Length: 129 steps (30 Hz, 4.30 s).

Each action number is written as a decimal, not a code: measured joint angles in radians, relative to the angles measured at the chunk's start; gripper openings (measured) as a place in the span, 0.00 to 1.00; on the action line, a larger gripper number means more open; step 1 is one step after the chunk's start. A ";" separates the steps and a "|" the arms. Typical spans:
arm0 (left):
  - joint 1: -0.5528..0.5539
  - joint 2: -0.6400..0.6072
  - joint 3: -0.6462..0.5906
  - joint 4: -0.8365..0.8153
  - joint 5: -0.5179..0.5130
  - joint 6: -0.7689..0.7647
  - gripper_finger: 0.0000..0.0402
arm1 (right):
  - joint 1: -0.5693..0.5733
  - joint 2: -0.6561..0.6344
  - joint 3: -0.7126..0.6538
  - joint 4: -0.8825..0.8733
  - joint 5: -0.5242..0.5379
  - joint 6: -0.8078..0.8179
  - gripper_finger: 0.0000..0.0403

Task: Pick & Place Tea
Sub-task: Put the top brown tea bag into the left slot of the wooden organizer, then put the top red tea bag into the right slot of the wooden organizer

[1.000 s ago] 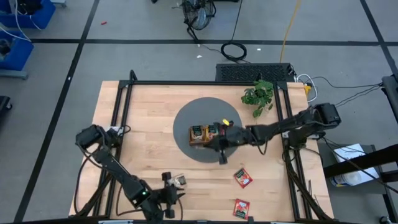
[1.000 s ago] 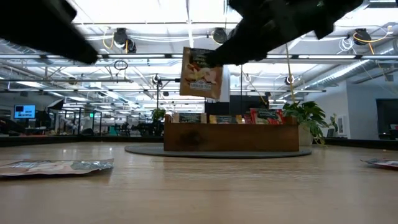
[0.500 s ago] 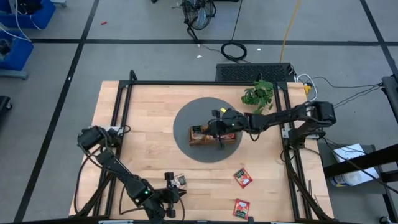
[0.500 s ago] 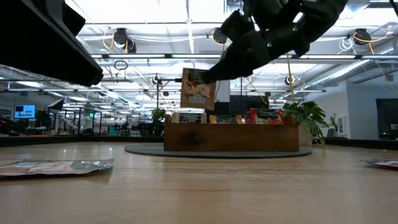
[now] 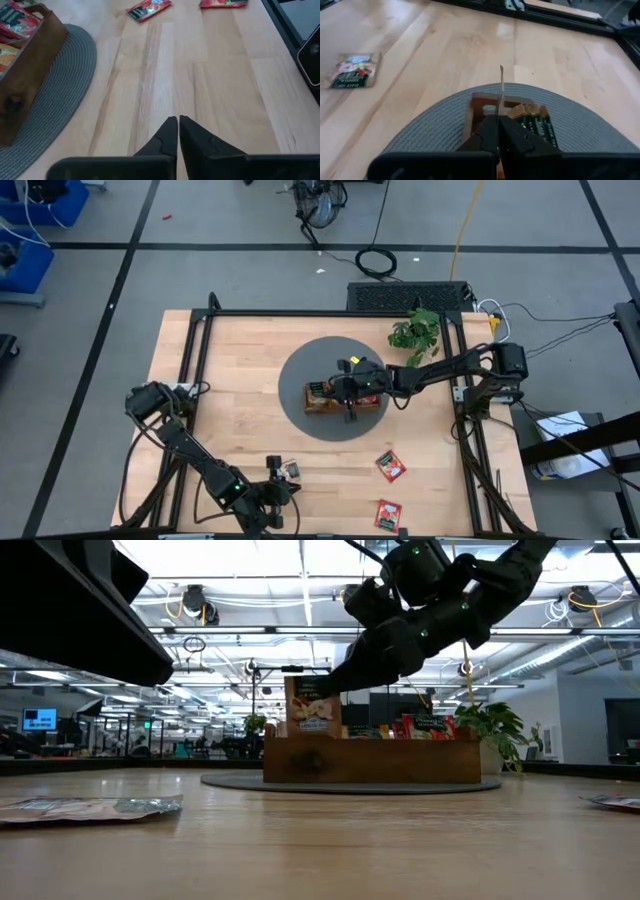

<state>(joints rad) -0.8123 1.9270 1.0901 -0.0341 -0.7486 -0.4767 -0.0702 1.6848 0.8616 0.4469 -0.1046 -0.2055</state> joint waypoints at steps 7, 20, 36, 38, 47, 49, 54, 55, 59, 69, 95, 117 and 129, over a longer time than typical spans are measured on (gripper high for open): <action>0.000 0.000 0.000 0.001 0.000 -0.002 0.10 | -0.001 0.000 0.000 0.011 0.001 0.028 0.00; 0.000 0.000 0.000 0.001 0.000 0.001 0.10 | -0.001 0.001 0.000 0.020 -0.001 0.041 0.00; 0.000 0.000 0.000 -0.005 0.025 0.002 0.10 | -0.007 0.144 0.000 0.110 -0.023 0.058 0.00; 0.000 0.000 0.000 -0.013 0.025 0.001 0.10 | -0.006 0.140 0.000 0.117 -0.026 0.048 0.00; 0.000 0.000 0.000 -0.018 0.025 -0.005 0.10 | -0.007 0.141 0.000 0.140 -0.024 0.010 0.14; 0.000 0.000 0.000 -0.018 0.025 -0.007 0.10 | -0.007 0.141 0.000 0.150 -0.024 0.010 0.18; 0.000 0.000 0.000 -0.018 0.025 -0.002 0.10 | -0.007 0.128 0.000 0.162 -0.023 0.010 0.25; 0.000 0.000 0.000 -0.020 0.024 0.006 0.10 | -0.007 0.117 0.000 0.156 -0.023 0.010 0.26; -0.001 0.000 0.000 -0.027 0.018 0.035 0.10 | -0.003 0.018 0.000 0.089 -0.020 0.059 0.27; 0.014 -0.001 0.000 0.164 0.074 0.203 0.10 | 0.313 -0.412 0.000 -0.567 0.160 0.142 0.13; 0.328 0.213 0.119 0.475 0.618 0.288 0.06 | 1.054 -0.115 -0.002 -1.027 0.751 1.172 0.00; 0.316 0.213 0.119 0.456 0.591 0.262 0.06 | 0.895 -0.114 -0.392 -0.134 0.633 1.136 0.00; 0.342 0.213 0.119 0.455 0.588 0.150 0.06 | 0.843 0.001 -0.394 0.071 0.654 1.004 0.00</action>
<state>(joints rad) -0.4702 2.1403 1.2087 0.4210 -0.1608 -0.3264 0.7732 1.6861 0.4675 0.5180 0.5492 0.7980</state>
